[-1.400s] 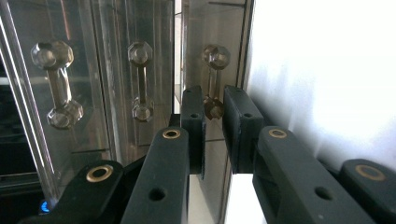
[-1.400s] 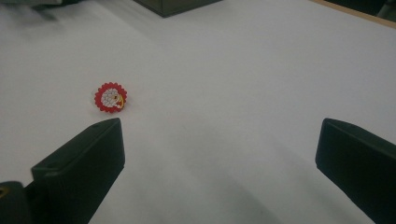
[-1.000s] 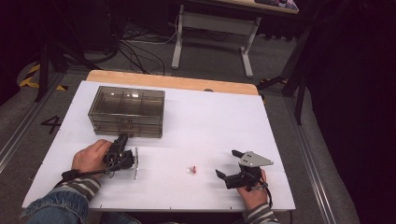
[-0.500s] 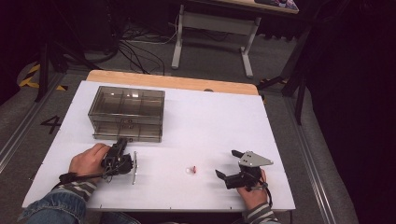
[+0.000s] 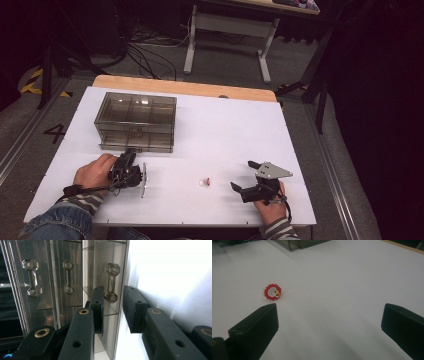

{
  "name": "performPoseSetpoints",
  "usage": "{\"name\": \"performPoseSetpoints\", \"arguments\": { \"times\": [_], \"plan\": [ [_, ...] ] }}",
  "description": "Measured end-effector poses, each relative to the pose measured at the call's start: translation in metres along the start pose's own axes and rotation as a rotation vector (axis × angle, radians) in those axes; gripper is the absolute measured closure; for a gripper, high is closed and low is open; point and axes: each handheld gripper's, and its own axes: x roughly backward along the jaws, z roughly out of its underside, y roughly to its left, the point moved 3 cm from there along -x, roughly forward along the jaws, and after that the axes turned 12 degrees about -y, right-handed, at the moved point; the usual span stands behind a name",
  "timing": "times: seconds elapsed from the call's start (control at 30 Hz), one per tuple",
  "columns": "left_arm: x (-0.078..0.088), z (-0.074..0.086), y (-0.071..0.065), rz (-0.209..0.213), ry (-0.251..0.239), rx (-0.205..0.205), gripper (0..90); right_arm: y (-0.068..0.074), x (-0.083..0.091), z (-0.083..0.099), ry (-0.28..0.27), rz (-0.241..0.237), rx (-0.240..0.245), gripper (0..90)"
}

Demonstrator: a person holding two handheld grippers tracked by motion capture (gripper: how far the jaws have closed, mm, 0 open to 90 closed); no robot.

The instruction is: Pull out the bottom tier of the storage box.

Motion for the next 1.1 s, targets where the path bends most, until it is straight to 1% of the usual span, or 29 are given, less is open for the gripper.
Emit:
{"name": "performPoseSetpoints", "arguments": {
  "times": [0.03,0.1,0.13,0.2,0.23,0.3,0.33,0.4,0.43,0.47,0.53,0.6,0.77,0.87,0.93,0.97,1.1],
  "plan": [
    [0.000,0.000,0.001,-0.005,-0.006,0.009,68.5,0.000,0.000,0.000,-0.001,0.000,0.000,1.8],
    [0.002,0.000,0.003,0.009,-0.002,0.037,63.3,0.000,0.000,0.000,0.000,0.000,-0.001,1.8],
    [0.004,0.000,0.005,0.014,0.002,0.039,61.6,0.000,0.000,0.000,-0.001,0.000,0.000,1.8],
    [0.007,0.001,0.006,0.010,-0.002,0.043,61.0,0.000,0.000,0.000,-0.002,-0.001,-0.001,1.8],
    [0.008,0.001,0.007,0.008,-0.008,0.042,60.7,0.000,0.000,0.000,-0.002,0.000,-0.001,1.7],
    [0.011,0.000,0.009,0.010,-0.004,0.043,60.6,0.000,0.000,0.000,-0.002,-0.001,-0.001,1.7],
    [0.012,-0.001,0.009,0.005,-0.011,0.049,60.6,0.000,0.000,0.000,-0.002,-0.001,-0.002,1.7],
    [0.014,-0.002,0.011,0.009,-0.010,0.053,60.5,0.000,0.000,0.000,-0.002,-0.001,-0.002,1.7],
    [0.014,-0.003,0.012,0.010,-0.008,0.048,60.6,0.000,0.000,0.000,-0.002,0.000,-0.003,1.7],
    [0.014,-0.003,0.012,0.006,-0.015,0.058,60.6,0.000,0.000,0.000,-0.002,0.000,-0.004,1.7],
    [0.015,-0.003,0.013,0.008,-0.007,0.057,60.6,0.000,0.000,0.000,-0.002,0.000,-0.003,1.7],
    [0.016,-0.002,0.014,0.009,-0.009,0.062,60.7,0.000,0.000,0.000,-0.001,0.001,-0.003,1.7],
    [0.017,-0.003,0.016,0.008,-0.012,0.061,60.7,0.000,0.000,0.000,-0.001,0.001,-0.004,1.7],
    [0.018,-0.003,0.017,0.004,-0.016,0.075,60.8,0.000,0.000,0.000,-0.001,0.001,-0.004,1.6],
    [0.018,-0.003,0.018,0.010,-0.016,0.080,60.9,0.000,0.000,0.000,-0.002,0.002,-0.004,1.7],
    [0.019,-0.003,0.018,0.003,-0.017,0.078,60.9,0.000,0.000,0.000,-0.002,0.001,-0.004,1.7],
    [0.019,-0.003,0.019,0.006,-0.023,0.080,61.0,0.000,0.000,0.000,-0.002,0.002,-0.005,1.7]
  ]
}}
